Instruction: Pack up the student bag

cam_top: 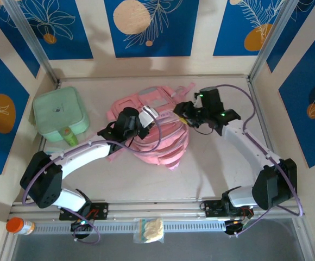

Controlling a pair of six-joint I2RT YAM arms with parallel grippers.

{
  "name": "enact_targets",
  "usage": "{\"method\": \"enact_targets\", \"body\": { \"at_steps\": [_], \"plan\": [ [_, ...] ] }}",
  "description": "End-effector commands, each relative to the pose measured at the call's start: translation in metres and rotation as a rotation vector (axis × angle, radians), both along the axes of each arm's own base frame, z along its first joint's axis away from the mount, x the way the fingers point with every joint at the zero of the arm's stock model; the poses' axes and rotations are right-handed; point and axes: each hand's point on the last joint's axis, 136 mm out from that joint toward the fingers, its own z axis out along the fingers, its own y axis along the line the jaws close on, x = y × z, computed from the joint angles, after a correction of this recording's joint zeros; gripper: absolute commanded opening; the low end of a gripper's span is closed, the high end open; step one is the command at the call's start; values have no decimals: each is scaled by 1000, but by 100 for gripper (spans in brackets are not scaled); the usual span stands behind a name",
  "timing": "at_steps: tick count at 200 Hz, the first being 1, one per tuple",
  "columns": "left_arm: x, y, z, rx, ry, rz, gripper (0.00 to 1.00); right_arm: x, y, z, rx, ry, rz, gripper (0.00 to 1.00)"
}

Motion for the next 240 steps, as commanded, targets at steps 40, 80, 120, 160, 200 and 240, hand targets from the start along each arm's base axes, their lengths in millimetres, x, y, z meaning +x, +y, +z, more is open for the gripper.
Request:
{"method": "enact_targets", "body": {
  "at_steps": [40, 80, 120, 160, 200, 240],
  "plan": [
    [16, -22, 6, 37, 45, -71, 40, 34, -26, -55, 85, 113, 33, 42],
    [33, -39, -1, 54, 85, -71, 43, 49, -17, -65, 155, 126, 51, 30],
    [43, -57, -2, 45, 107, -101, 38, 56, -13, -79, 165, 152, 59, 24],
    [46, -64, -6, 45, 137, -117, 20, 53, -4, -64, 213, 108, 97, 19],
    [40, -65, -2, 25, 169, -126, 0, 40, 5, -49, 248, 91, 141, 4],
    [33, -75, 26, -109, 208, -125, 0, 27, 35, -42, 263, 94, 190, 0]
  ]
}}
